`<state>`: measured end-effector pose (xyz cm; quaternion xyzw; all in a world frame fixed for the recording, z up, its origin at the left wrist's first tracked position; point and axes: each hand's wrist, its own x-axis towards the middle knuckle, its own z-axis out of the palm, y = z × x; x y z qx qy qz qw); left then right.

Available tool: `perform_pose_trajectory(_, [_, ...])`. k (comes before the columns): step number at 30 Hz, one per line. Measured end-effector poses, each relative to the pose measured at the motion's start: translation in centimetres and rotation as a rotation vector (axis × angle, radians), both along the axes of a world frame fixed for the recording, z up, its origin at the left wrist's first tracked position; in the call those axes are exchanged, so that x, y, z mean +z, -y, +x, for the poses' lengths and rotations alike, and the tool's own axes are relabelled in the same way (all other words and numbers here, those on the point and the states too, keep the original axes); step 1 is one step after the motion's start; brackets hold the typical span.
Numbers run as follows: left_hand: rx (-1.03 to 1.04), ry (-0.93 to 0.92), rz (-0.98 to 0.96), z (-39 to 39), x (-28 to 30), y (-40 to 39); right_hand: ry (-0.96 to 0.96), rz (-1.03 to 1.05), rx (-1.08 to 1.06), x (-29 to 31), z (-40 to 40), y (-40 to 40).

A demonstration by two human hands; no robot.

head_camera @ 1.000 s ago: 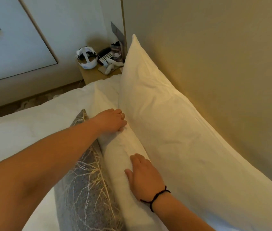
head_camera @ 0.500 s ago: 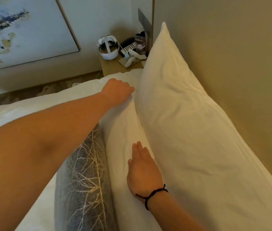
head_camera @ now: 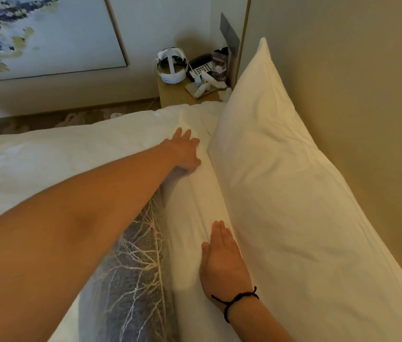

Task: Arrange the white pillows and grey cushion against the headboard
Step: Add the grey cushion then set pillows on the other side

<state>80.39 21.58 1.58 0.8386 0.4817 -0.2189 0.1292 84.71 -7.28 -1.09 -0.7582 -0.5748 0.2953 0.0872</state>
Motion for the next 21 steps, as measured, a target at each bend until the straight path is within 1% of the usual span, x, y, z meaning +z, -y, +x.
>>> perform_pose_trajectory(2, [0.042, 0.189, -0.049, -2.4, 2.0, 1.4, -0.061, 0.056, -0.028, 1.6, -0.8, 0.4])
perform_pose_trajectory(3, [0.07, 0.331, -0.022, -4.1, 2.8, 2.4, -0.1, 0.1, -0.038, 2.4, -1.5, 0.7])
perform_pose_trajectory(6, [0.187, 0.751, 0.205, -10.6, 3.8, 6.5, -0.264, 0.146, 0.009, 4.6, -5.1, 1.7])
perform_pose_trajectory(7, [0.271, 0.848, 0.233, -13.3, 3.7, 8.3, -0.303, 0.119, 0.055, 5.2, -6.9, 2.0])
perform_pose_trajectory(8, [0.377, 0.919, 0.21, -15.9, 3.1, 10.3, -0.301, 0.083, 0.103, 5.6, -8.6, 2.3])
perform_pose_trajectory(10, [0.616, 0.975, 0.075, -20.7, 0.8, 14.5, -0.208, 0.038, 0.163, 5.7, -11.1, 2.7])
perform_pose_trajectory(12, [0.891, 0.951, -0.12, -24.6, -2.5, 19.1, -0.102, -0.006, 0.147, 5.5, -12.3, 2.7])
perform_pose_trajectory(13, [0.99, 0.934, -0.197, -26.1, -4.2, 21.4, -0.063, -0.019, 0.133, 5.5, -12.5, 2.7])
perform_pose_trajectory(15, [1.086, 0.937, -0.296, -27.7, -6.9, 25.0, -0.026, -0.035, 0.113, 5.6, -12.5, 2.6])
perform_pose_trajectory(17, [1.152, 0.99, -0.358, -27.8, -8.5, 27.2, -0.028, -0.053, 0.095, 5.7, -12.5, 2.7])
perform_pose_trajectory(21, [1.277, 1.098, -0.36, -27.2, -9.8, 27.7, -0.094, -0.043, 0.015, 5.5, -12.6, 3.4])
